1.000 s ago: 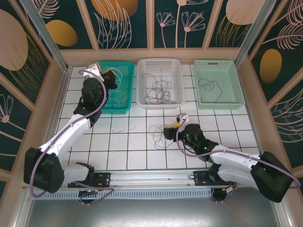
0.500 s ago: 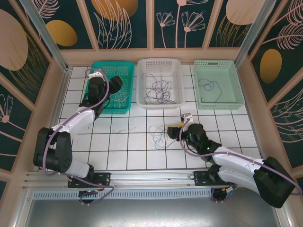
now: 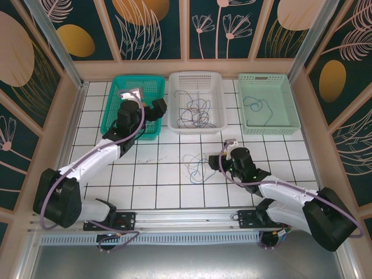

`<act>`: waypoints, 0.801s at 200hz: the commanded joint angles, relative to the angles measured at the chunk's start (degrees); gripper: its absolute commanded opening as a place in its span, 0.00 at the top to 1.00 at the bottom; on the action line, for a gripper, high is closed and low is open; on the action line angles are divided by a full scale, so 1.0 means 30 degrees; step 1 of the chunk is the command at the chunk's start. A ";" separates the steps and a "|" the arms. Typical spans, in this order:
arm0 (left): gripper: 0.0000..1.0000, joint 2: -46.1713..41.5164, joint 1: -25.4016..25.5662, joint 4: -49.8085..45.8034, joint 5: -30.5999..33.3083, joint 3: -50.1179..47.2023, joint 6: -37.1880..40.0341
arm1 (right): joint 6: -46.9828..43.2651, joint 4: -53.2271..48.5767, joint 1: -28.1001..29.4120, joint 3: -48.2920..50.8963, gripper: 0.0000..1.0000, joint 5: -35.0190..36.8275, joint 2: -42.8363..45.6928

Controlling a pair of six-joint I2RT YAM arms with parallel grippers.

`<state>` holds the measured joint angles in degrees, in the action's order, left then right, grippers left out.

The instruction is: Untangle the cables

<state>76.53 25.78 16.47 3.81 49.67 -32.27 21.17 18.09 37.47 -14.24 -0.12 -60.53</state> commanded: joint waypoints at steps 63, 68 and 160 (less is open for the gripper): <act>0.08 -0.1725 0.3443 0.0459 0.1208 -0.2869 0.1092 | -0.0298 -0.3013 -0.0069 -0.2838 0.40 -0.1234 -0.2534; 0.08 -0.1693 0.3506 0.0529 0.1219 -0.3019 0.0970 | -0.0198 -0.3226 -0.0069 -0.2834 0.41 -0.1249 -0.2396; 0.06 -0.0821 0.4702 0.2215 0.1160 -0.3710 0.0297 | 0.3060 -1.0137 -0.0216 -0.4428 0.40 -0.3339 -0.1040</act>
<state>73.01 38.81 20.36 6.68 38.13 -31.14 26.06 -5.89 37.10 -26.39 -5.65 -64.27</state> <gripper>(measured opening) 0.933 0.596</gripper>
